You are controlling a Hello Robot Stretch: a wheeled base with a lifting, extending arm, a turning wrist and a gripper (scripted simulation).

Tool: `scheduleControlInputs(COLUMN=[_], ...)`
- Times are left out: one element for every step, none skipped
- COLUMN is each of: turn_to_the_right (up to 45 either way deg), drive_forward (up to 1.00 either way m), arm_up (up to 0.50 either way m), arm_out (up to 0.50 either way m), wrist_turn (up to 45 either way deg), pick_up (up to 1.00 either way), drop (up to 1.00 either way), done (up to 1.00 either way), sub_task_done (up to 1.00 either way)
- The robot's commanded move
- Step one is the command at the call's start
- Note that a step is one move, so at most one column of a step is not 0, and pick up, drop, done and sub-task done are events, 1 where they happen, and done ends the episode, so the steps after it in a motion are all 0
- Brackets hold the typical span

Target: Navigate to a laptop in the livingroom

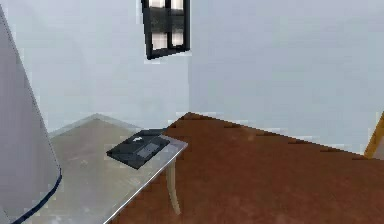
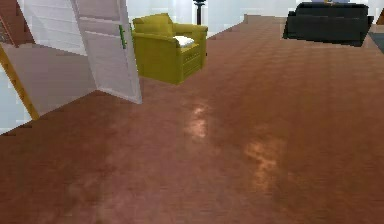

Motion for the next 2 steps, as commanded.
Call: scheduleControlInputs(turn_to_the_right=[-15.0, 0.0], drive_forward=[0.0, 0.0], arm_up=[0.0, 0.0], arm_out=[0.0, 0.0], wrist_turn=[0.0, 0.0], pick_up=[0.0, 0.0], drop=[0.0, 0.0], done=[0.0, 1.0], sub_task_done=[0.0, 0.0])
